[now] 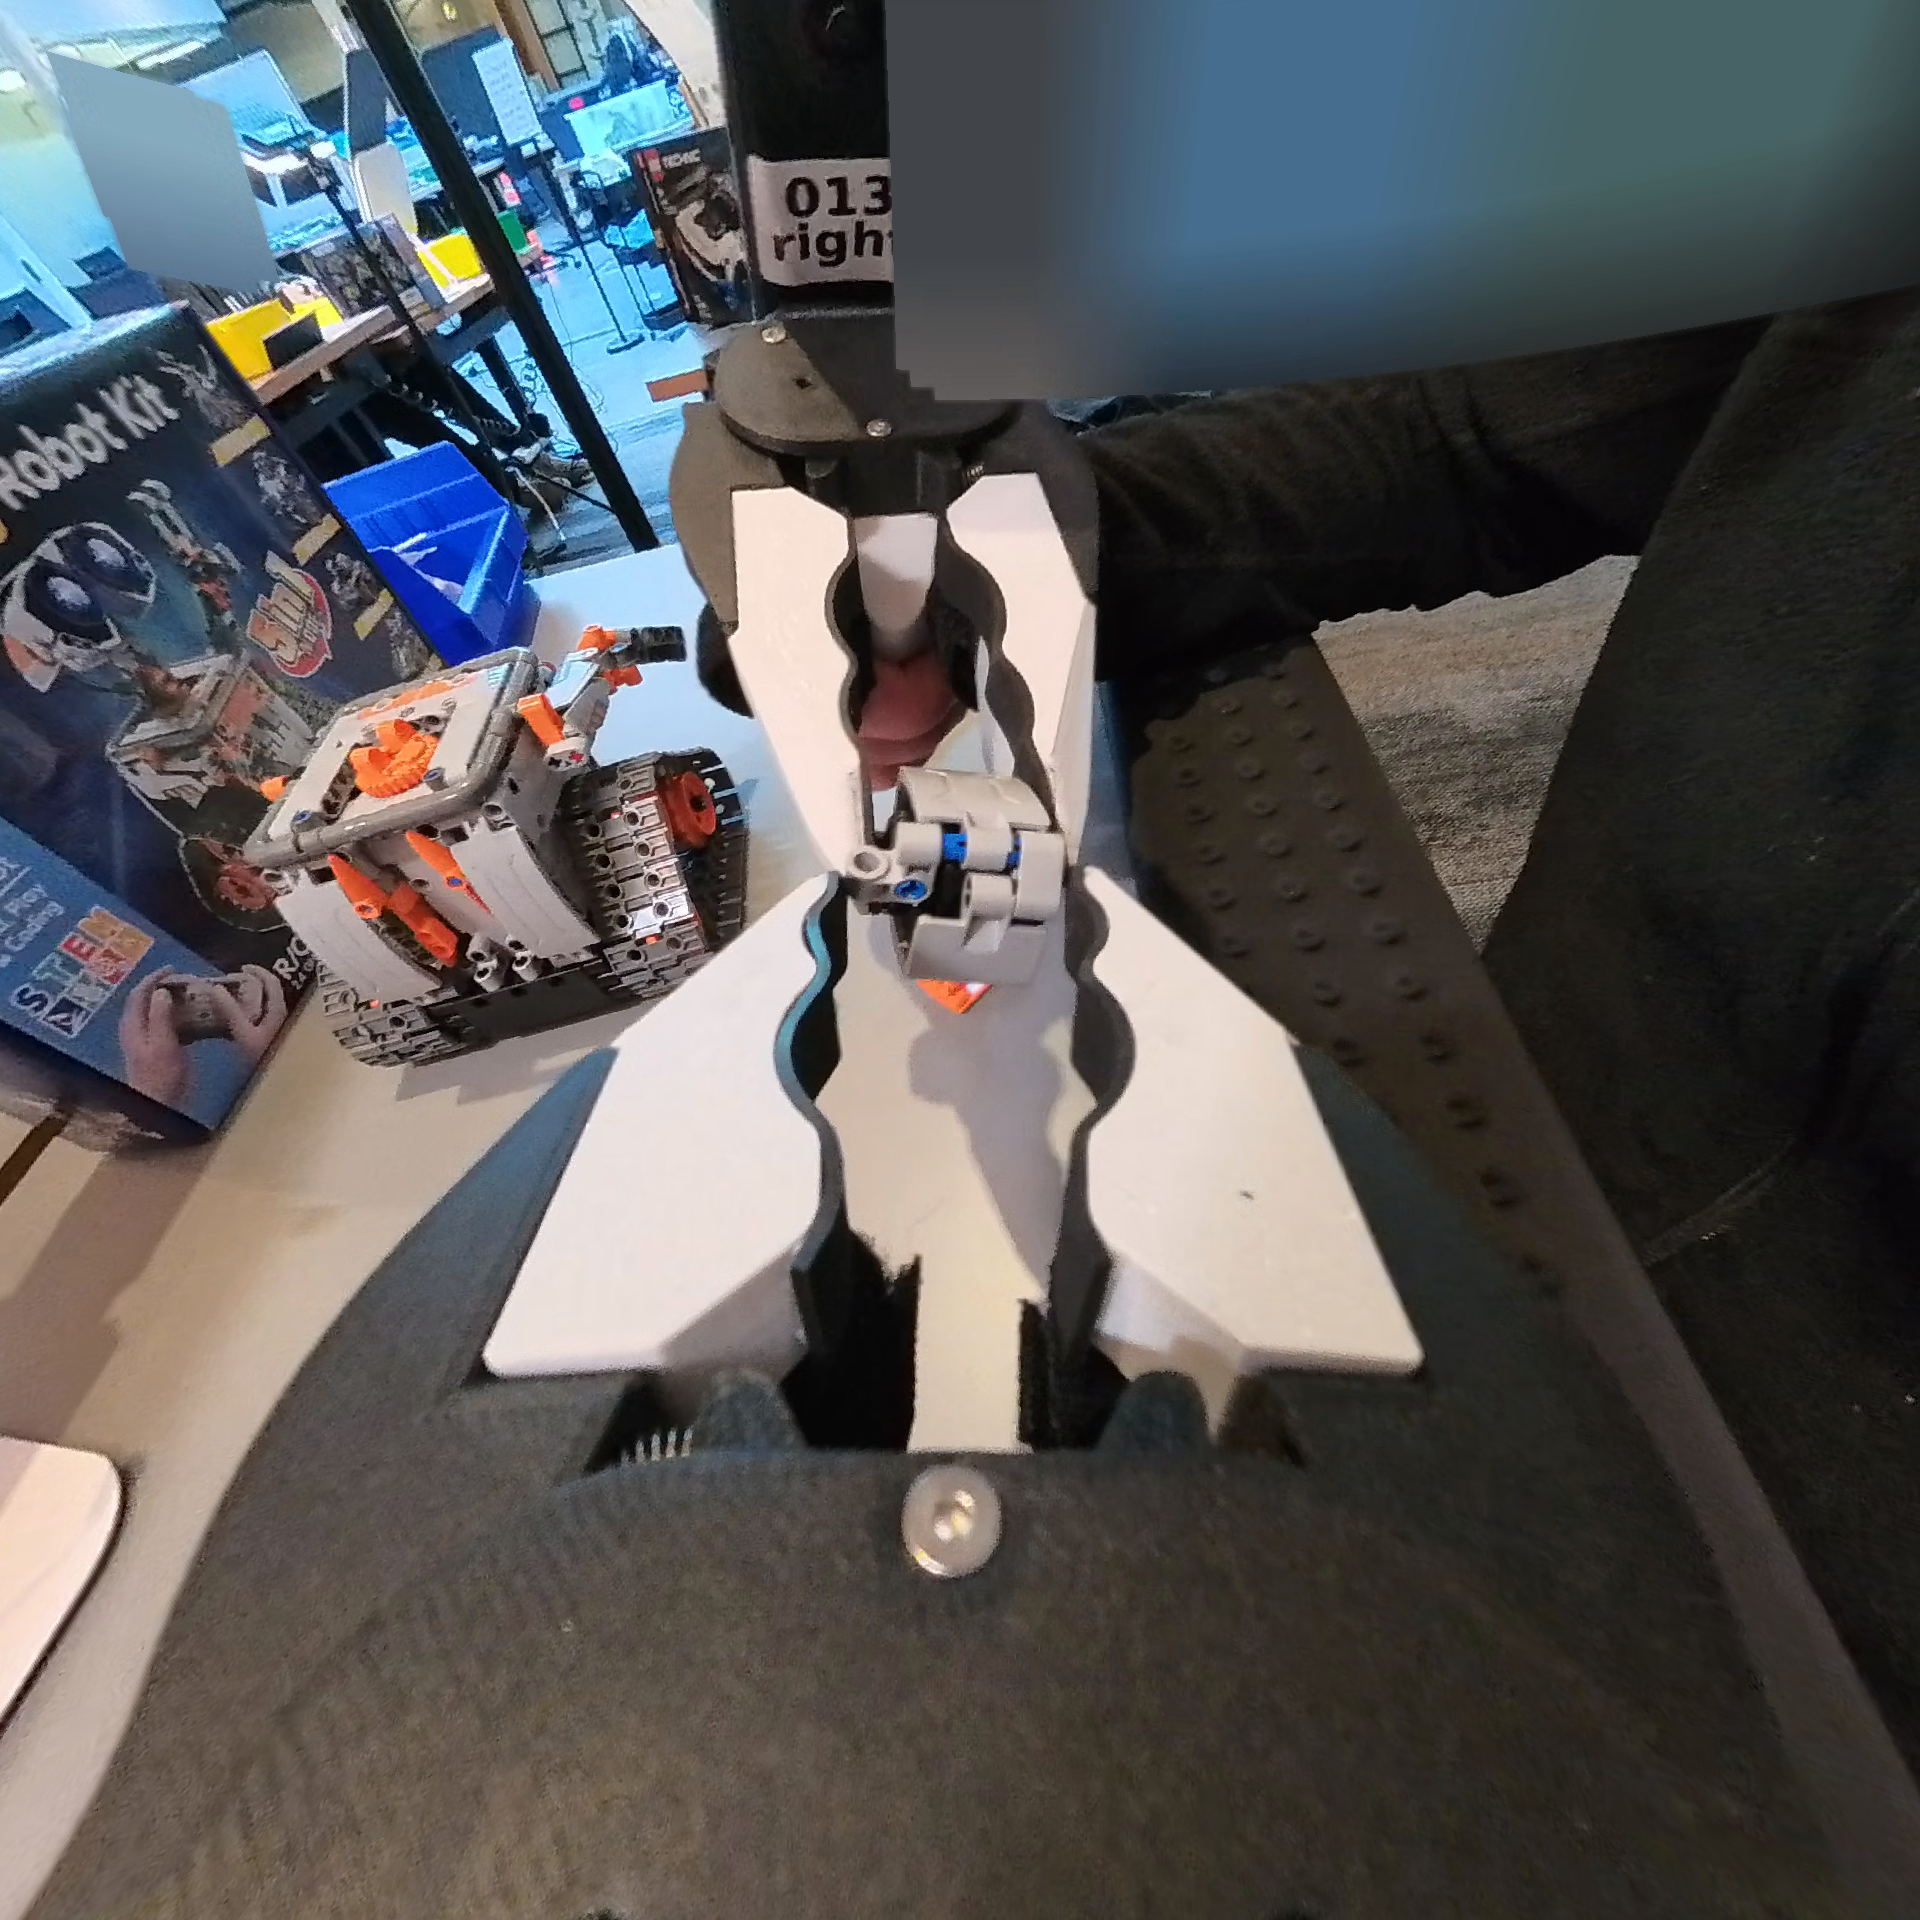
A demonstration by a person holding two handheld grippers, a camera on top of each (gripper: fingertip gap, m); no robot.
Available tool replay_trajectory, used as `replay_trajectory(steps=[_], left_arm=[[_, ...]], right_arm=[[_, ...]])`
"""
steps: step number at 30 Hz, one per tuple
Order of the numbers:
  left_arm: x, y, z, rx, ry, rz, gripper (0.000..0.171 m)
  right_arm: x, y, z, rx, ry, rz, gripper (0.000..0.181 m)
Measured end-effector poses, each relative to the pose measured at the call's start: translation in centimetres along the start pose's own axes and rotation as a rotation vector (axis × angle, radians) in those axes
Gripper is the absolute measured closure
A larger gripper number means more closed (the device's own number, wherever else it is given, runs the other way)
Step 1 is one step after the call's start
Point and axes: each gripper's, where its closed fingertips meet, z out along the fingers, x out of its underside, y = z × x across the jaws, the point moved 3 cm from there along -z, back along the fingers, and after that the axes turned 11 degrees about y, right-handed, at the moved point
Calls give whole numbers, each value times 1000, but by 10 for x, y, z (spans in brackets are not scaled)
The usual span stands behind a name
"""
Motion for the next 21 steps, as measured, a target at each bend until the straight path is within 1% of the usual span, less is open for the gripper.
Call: replay_trajectory(steps=[4,8,16,21], left_arm=[[-1,0,-1,14,-17,-16,133],[-3,1,-2,-14,-28,3,134],[-5,0,-5,2,-42,-21,135],[-2,1,-4,-15,-3,-8,136]], right_arm=[[-1,1,0,1,-3,-4,149],[-2,0,-1,29,1,-24,149],[-3,1,4,135,82,-115,151],[1,1,7,179,146,-150,151]])
